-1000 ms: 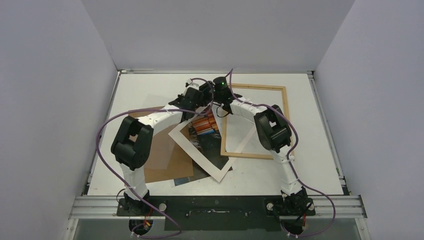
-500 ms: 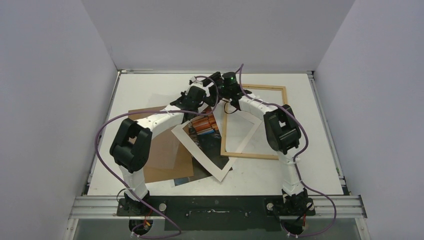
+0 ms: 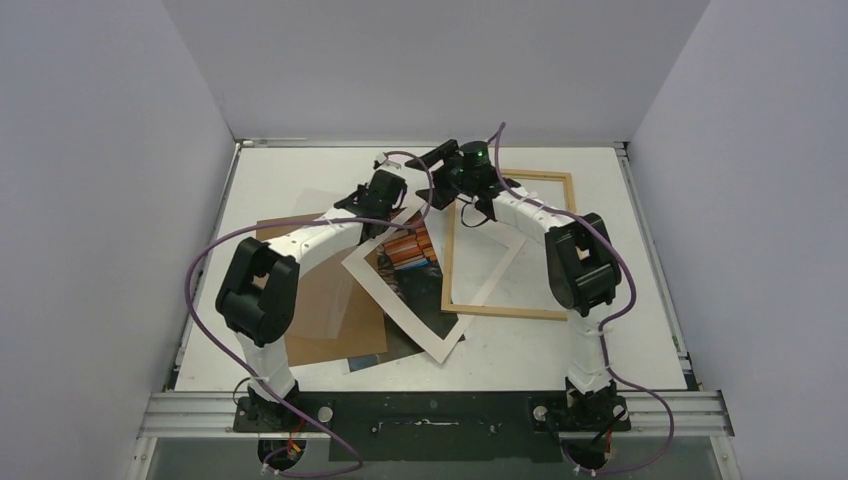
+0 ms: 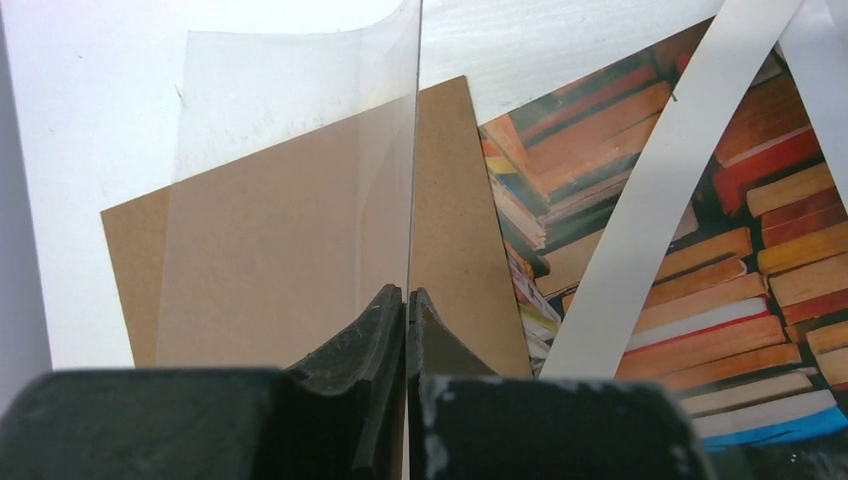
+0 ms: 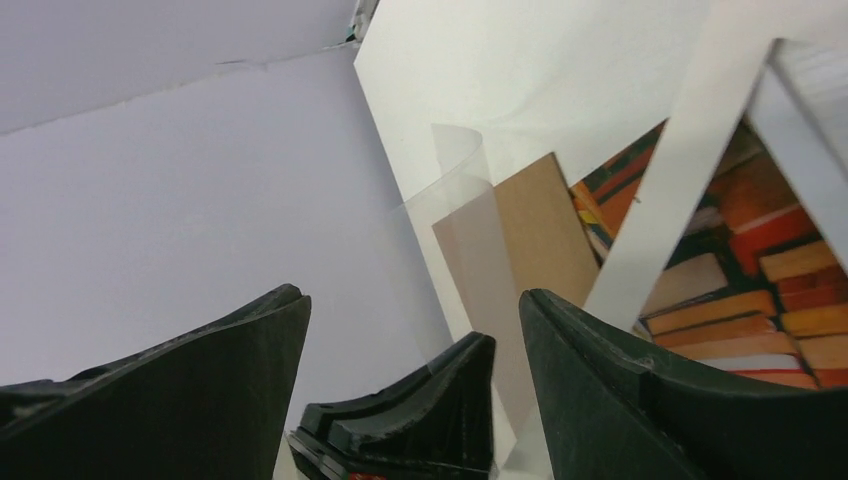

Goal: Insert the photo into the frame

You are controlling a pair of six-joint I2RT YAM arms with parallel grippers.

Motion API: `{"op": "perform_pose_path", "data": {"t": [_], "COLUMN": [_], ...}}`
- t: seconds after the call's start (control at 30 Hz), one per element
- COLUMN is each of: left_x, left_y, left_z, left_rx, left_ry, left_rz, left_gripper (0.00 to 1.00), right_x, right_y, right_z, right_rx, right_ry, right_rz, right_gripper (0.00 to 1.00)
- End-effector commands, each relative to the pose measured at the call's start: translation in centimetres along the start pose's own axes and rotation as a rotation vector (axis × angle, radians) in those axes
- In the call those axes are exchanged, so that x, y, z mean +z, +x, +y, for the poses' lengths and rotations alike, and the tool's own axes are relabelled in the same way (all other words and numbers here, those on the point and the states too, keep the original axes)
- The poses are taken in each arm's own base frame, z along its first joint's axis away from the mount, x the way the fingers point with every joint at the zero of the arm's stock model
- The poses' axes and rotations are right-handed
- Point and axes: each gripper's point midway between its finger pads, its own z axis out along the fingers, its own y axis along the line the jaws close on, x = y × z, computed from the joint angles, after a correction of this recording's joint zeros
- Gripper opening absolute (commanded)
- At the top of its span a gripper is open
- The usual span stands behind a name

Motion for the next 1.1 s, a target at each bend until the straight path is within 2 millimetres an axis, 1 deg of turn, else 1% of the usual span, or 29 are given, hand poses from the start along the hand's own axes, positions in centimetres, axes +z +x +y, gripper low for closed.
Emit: {"op": "perform_pose_path", "data": {"t": [0.0, 0.1, 0.17, 0.33, 0.4, 0.47, 0.57, 0.6, 0.67, 0.73, 0.8, 0.83, 0.9, 1.0, 1.07], "left_x": [-1.9, -1.9, -2.1, -2.5, -2.5, -2.7, -3.0, -3.2, -3.7, -4.1, -4.9, -5.3, -6.7, -8.4, -9.2], "left_y": [-4.0, -4.9, -5.3, -5.6, -5.8, -6.4, -7.4, -7.7, -8.3, -8.7, -9.5, -9.8, -11.3, -13.0, -14.0], "left_z": [2.1, 3.1, 3.3, 3.6, 4.2, 5.6, 8.1, 9.1, 10.3, 11.6, 12.6, 12.9, 13.1, 12.8, 13.0], "left_rx": [-0.151, -0.212, -0.231, -0.246, -0.249, -0.25, -0.256, -0.268, -0.272, -0.27, -0.269, -0.265, -0.257, -0.256, -0.276], "left_ry": [0.082, 0.146, 0.19, 0.231, 0.223, 0.198, 0.157, 0.148, 0.14, 0.108, 0.094, 0.096, 0.132, 0.2, 0.214], "left_rz": [-0.045, -0.04, -0.04, -0.034, -0.033, -0.043, -0.058, -0.063, -0.078, -0.083, -0.091, -0.095, -0.117, -0.135, -0.151], "left_gripper": [0.0, 0.0, 0.0, 0.0, 0.0, 0.0, 0.0, 0.0, 0.0, 0.0, 0.0, 0.0, 0.0, 0.0, 0.0], "right_x": [-3.8, -4.4, -4.5, -3.9, -3.5, -2.9, -2.0, -1.7, -1.0, -0.3, 0.0, 0.0, 0.1, -0.2, -1.0], "right_y": [-2.1, -1.8, -1.4, 1.4, 2.6, 3.9, 6.1, 6.7, 7.9, 8.9, 9.4, 9.6, 9.7, 8.9, 7.6], "right_z": [2.6, 0.5, -1.4, -5.1, -6.0, -6.8, -8.3, -8.6, -9.2, -9.3, -9.3, -8.9, -7.7, -5.4, -3.8], "right_rx": [-0.067, -0.074, -0.076, -0.069, -0.088, -0.116, -0.15, -0.154, -0.157, -0.166, -0.193, -0.207, -0.236, -0.315, -0.385], "right_ry": [-0.051, 0.006, 0.075, 0.192, 0.225, 0.263, 0.313, 0.32, 0.332, 0.332, 0.339, 0.327, 0.277, 0.194, 0.152], "right_rz": [-0.089, -0.076, -0.057, 0.019, 0.047, 0.085, 0.142, 0.156, 0.183, 0.205, 0.216, 0.219, 0.224, 0.207, 0.178], "right_gripper": [0.79, 0.77, 0.77, 0.75, 0.75, 0.75, 0.74, 0.74, 0.74, 0.73, 0.73, 0.73, 0.73, 0.73, 0.73]}}
